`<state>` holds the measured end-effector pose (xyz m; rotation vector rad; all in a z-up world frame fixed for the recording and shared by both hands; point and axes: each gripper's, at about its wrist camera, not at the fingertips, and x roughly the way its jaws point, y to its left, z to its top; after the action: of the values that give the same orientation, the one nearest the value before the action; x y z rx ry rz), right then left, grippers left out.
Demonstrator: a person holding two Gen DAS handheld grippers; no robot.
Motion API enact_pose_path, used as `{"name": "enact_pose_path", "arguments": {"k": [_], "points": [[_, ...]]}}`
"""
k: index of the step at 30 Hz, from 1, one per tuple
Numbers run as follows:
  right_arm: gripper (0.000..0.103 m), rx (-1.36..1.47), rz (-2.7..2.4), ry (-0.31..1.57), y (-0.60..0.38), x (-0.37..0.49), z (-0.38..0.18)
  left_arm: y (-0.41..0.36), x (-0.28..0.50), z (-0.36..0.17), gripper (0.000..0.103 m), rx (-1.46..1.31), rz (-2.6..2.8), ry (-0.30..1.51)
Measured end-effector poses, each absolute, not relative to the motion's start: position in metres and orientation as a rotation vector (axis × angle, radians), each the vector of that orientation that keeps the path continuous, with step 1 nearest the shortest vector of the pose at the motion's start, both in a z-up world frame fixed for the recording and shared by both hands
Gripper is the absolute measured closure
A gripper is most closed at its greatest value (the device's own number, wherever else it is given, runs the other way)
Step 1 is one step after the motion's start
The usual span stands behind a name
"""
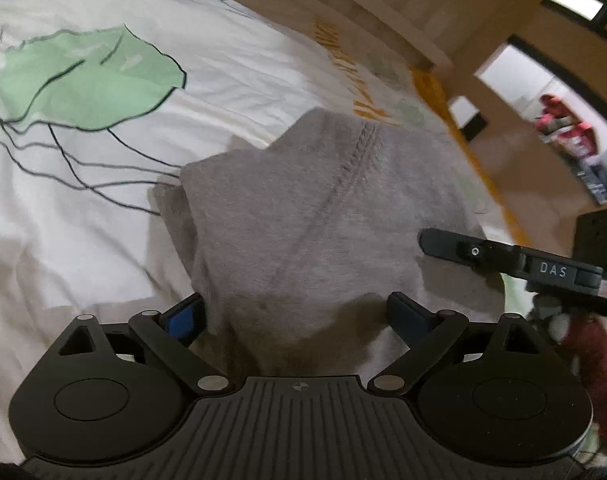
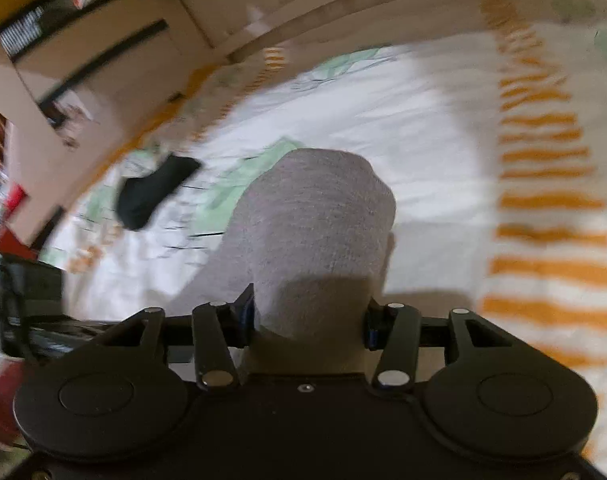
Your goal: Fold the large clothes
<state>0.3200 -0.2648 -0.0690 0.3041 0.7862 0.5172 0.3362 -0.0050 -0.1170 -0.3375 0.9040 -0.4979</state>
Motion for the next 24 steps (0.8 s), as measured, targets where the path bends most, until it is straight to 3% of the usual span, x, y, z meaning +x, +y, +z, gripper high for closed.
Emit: {"name": "enact_pose_path", "arguments": {"k": [7,13,16,24], "points": [[0.015,0.197,0.386,0.762,-0.259,0.314,-0.094,-0.008,0.321,-0.11,0.007,-0.247,-0.395,0.836],[0.013,0.12,0.332,0.668,-0.269,0.282,-0.062,0.0,0.292,-0.076,0.008,-0.173,-0.222,0.7],[0.0,0.091,0.311,0.632,-0.267,0.267,-0.044,0.0,0.273,-0.058,0.008,-0.147,-0.134,0.658],[0.001,0.029,0.284,0.62,-0.259,0.217,-0.018,-0.028,0.227,-0.027,0.008,-0.064,0.062,0.645]]}}
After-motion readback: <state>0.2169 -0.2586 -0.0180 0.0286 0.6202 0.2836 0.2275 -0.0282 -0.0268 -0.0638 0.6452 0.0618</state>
